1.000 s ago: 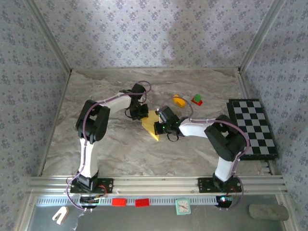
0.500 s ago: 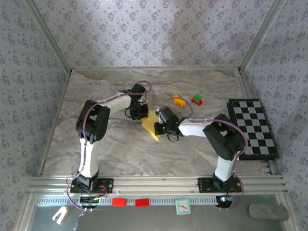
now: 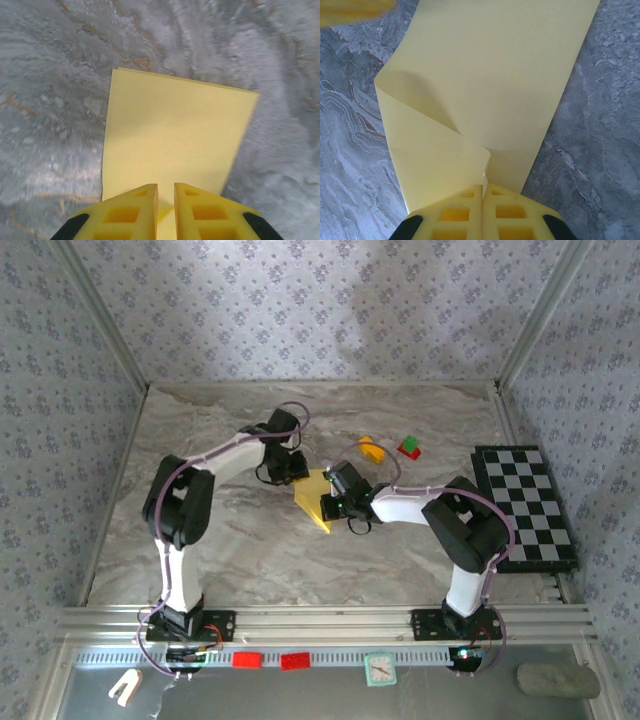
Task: Fold a paper plane with a square sheet of paper (pick it up from the middle)
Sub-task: Third fold the triangle at the center of the table.
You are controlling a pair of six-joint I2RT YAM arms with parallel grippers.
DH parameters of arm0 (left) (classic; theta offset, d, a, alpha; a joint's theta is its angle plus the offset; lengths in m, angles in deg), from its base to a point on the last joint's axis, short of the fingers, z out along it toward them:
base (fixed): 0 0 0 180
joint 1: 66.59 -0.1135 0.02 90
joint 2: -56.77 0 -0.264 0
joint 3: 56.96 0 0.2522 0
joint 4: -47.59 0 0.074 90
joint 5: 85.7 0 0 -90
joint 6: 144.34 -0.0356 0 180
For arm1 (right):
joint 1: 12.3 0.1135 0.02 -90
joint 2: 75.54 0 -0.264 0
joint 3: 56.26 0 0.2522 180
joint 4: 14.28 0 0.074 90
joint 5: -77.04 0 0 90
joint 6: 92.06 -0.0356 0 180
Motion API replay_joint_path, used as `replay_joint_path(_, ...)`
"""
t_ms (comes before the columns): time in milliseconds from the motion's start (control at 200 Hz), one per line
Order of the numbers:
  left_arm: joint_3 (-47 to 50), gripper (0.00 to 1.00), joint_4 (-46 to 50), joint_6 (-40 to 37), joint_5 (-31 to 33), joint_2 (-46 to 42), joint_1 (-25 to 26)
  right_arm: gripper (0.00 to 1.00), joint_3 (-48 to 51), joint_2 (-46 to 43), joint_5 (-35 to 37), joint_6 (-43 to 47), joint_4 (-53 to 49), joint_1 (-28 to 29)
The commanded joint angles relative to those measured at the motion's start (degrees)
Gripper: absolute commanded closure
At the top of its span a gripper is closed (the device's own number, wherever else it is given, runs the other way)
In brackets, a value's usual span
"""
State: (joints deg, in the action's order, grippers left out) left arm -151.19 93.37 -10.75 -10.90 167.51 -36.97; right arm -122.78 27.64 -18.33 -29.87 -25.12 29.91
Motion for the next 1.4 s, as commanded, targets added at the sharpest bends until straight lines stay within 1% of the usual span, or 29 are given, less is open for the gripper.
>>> replay_joint_path(0,5.3,0.82,-5.7,5.1,-1.6,-6.0,-0.5,0.95,-0.5,1.4,-0.5,0.4,-2.0,-0.4)
replay_joint_path(170,15.6,0.82,-16.8,12.7,-7.3,-11.1,0.9,0.95,-0.7,1.6,-0.9,0.3,-2.0,-0.4)
replay_joint_path(360,21.0,0.85,-20.8,16.7,-8.0,-12.0,4.0,0.95,-0.9,1.7,-0.9,0.3,-2.2,-0.5)
replay_joint_path(525,22.3,0.86,-23.8,18.1,-9.8,-9.8,5.0,0.95,-1.1,1.9,-0.9,0.3,-2.4,-0.5)
replay_joint_path(945,22.5,0.88,-21.8,18.1,-6.9,-6.8,5.3,0.92,-1.1,1.9,-0.8,0.5,-2.7,-0.5)
replay_joint_path(1099,23.0,0.88,-20.4,18.1,-5.2,-6.9,5.3,0.91,-1.1,1.9,-0.8,0.6,-2.9,-0.5)
replay_joint_path(1394,23.6,0.90,-19.9,19.0,-3.9,-6.5,5.3,0.87,-1.3,2.0,-1.1,0.7,-2.9,-0.5)
